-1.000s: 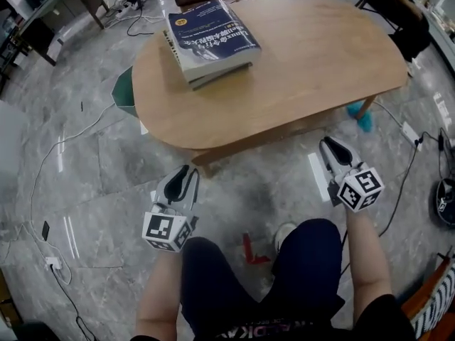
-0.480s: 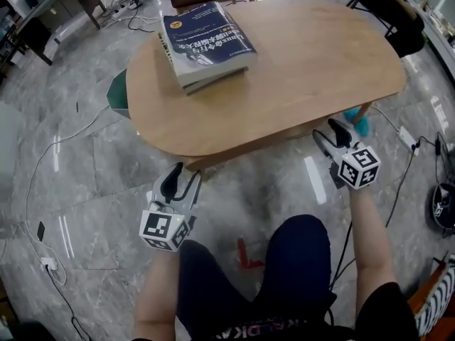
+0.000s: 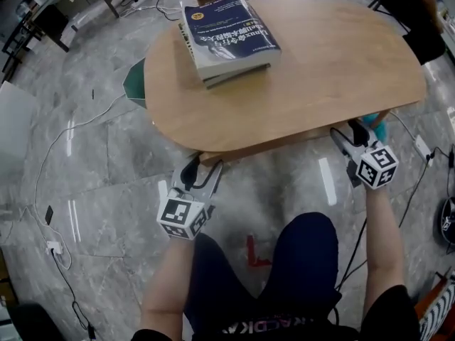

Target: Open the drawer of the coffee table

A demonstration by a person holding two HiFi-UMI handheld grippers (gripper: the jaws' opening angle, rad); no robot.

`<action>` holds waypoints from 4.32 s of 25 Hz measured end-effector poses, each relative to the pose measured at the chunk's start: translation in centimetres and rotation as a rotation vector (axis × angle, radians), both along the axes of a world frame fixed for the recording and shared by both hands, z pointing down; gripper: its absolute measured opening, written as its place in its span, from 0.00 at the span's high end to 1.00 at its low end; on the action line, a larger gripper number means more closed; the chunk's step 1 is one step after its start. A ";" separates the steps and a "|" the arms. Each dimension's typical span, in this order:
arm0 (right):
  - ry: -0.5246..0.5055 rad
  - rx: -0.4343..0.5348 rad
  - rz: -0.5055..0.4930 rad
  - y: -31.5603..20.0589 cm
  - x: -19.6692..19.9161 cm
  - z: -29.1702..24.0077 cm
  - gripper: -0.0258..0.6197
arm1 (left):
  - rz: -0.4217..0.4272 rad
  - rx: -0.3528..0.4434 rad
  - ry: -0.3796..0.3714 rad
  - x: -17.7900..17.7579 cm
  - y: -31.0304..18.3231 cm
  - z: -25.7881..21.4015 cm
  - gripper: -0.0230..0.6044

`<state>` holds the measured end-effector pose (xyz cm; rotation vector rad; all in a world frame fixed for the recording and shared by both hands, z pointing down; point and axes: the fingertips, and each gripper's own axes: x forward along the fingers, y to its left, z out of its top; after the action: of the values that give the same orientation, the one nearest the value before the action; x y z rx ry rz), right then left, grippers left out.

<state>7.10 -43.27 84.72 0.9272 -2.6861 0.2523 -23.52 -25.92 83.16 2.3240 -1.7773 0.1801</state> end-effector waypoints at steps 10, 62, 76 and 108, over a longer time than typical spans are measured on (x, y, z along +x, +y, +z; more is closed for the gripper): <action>0.002 -0.013 0.032 0.5 -0.4 0.1 0.56 | 0.001 -0.018 0.003 -0.1 0.3 0.0 0.64; 0.046 -0.072 0.152 15.5 7.4 1.3 0.56 | 0.127 -0.106 0.111 6.8 14.0 0.9 0.65; 0.068 -0.097 0.176 17.5 8.8 3.2 0.56 | 0.170 -0.188 0.079 8.4 16.2 3.0 0.65; -0.088 0.039 0.176 23.5 7.3 -8.1 0.83 | 0.202 -0.100 0.074 6.9 20.2 -2.1 0.91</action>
<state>14.42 -19.80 76.61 1.1922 -2.6989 0.2849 -16.64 -5.69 81.05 2.4020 -1.4636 0.2064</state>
